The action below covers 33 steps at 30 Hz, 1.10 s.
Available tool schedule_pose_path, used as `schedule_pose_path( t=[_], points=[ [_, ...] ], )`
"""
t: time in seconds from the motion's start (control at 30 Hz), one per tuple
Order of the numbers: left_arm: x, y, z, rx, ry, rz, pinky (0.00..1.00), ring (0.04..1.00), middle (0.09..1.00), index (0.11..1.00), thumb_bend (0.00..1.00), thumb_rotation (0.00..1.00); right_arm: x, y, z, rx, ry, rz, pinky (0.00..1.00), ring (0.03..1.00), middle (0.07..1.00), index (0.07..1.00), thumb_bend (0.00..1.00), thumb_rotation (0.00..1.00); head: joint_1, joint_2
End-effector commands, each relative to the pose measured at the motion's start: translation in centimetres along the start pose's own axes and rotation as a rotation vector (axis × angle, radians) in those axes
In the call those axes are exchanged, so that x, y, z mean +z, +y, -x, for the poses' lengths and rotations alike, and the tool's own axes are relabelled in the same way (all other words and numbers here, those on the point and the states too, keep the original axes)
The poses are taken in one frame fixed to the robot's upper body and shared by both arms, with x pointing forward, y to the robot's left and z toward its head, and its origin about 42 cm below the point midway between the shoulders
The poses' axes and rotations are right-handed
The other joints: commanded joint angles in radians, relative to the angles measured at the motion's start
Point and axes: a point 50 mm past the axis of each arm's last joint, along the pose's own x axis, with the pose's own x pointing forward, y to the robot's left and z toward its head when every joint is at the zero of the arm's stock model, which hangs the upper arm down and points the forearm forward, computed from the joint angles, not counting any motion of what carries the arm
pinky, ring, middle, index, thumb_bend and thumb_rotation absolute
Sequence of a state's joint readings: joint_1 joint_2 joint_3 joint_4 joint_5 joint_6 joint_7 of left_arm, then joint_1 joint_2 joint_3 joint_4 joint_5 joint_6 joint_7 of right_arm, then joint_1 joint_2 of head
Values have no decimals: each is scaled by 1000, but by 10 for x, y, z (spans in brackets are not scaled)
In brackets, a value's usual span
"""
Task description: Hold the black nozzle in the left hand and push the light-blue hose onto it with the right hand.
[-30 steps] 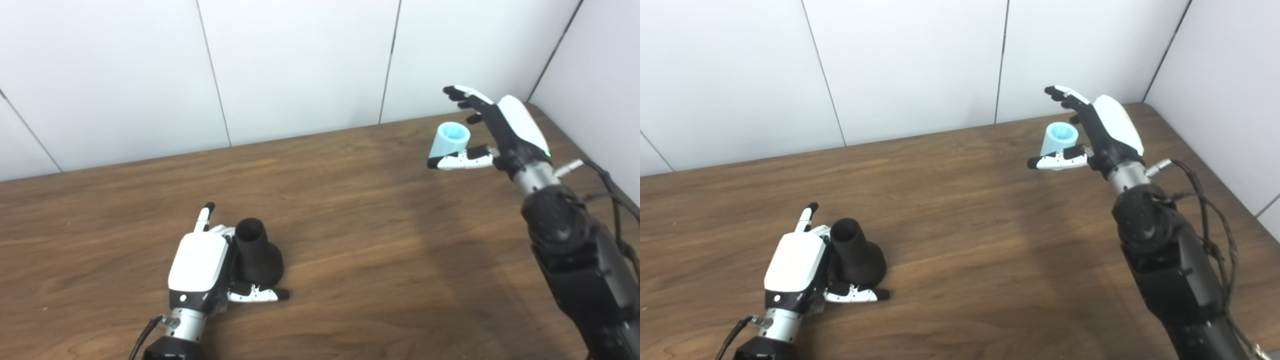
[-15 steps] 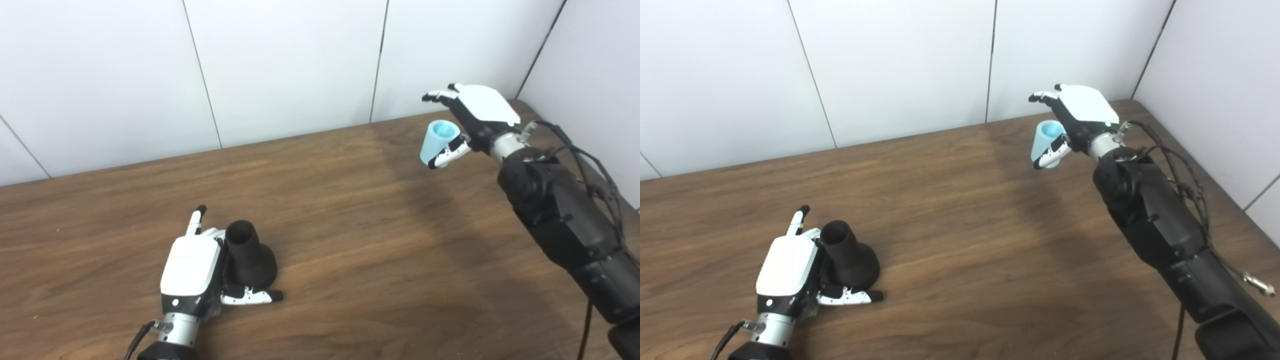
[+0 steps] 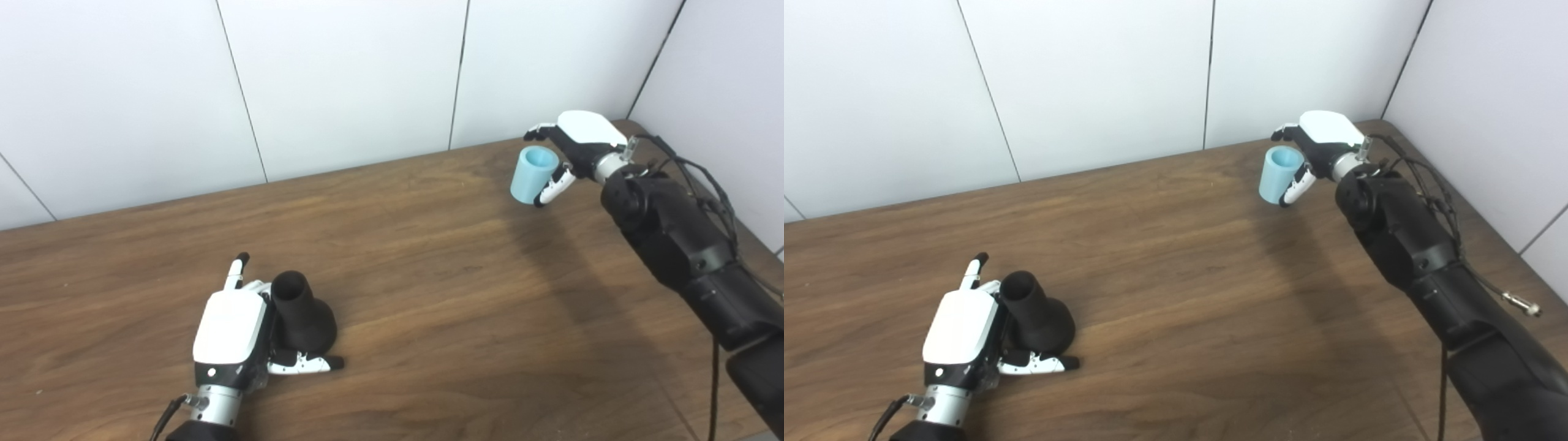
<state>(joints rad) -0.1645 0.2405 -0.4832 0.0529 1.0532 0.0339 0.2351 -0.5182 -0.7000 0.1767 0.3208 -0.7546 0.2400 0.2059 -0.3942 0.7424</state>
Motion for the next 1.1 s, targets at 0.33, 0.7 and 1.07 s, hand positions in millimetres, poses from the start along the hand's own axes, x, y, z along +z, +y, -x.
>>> schedule_pose_path(
  t=[0.33, 0.7, 1.07],
  points=[
    [-27, -56, 75, -266, 117, -25, 995, 583, 471, 493, 525, 0, -1, -30, -10, -145, -18, -42, 724, 812, 791, 764, 844, 92, -3, 7],
    [-27, -56, 77, -268, 118, -32, 1000, 596, 475, 492, 525, 0, 2, -31, -10, -157, -23, -72, 691, 780, 780, 754, 850, 75, 1, 13],
    [-26, -56, 75, -270, 122, -34, 1000, 591, 473, 493, 525, 0, 1, -28, -11, -132, -10, -110, 669, 742, 767, 762, 860, 113, 6, 16]
  ],
)
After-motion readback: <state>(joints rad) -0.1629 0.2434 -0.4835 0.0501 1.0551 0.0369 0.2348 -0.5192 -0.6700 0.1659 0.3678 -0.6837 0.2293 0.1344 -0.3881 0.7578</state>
